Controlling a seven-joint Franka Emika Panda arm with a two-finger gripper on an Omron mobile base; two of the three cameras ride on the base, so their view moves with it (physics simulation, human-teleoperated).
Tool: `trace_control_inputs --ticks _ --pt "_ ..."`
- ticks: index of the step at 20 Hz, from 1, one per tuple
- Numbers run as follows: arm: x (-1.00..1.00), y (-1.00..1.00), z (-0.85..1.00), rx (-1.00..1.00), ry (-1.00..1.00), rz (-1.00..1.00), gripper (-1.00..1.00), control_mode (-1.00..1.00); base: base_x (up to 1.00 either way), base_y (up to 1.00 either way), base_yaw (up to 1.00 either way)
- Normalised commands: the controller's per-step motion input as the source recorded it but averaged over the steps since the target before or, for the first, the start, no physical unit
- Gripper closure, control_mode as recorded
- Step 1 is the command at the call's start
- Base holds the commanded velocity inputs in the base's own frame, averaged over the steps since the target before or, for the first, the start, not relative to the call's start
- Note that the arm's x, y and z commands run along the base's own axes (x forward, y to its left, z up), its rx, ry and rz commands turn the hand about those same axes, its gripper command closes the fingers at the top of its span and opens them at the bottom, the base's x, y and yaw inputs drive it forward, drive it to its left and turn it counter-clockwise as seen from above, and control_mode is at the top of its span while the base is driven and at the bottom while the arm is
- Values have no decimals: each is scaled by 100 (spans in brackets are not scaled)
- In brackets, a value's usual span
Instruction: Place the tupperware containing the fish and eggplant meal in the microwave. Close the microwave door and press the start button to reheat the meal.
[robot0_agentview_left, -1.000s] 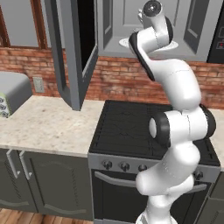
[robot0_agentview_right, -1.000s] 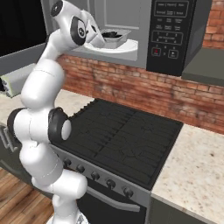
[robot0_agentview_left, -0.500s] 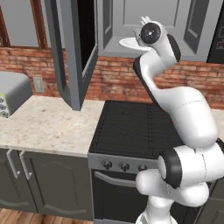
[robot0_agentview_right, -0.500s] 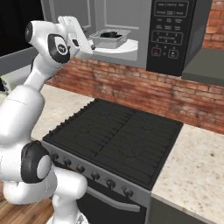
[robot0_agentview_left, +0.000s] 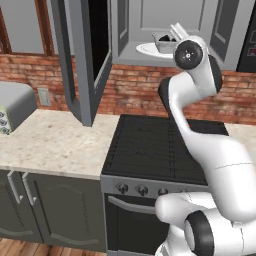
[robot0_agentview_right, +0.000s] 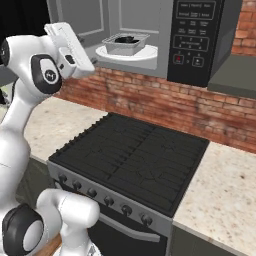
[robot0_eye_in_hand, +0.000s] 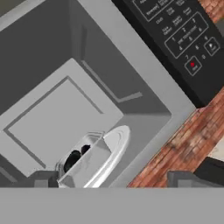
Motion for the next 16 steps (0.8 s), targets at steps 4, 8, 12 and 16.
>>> trace_control_inputs --ticks 4,8,12,16 --pt "-85 35 9 -29 8 20 -100 -100 0 0 0" --pt "-96 25 0 -40 8 23 -100 -100 0 0 0" --pt "-81 43 2 -49 11 25 -100 -100 0 0 0" --pt "-59 70 12 -57 13 21 -100 -100 0 0 0"
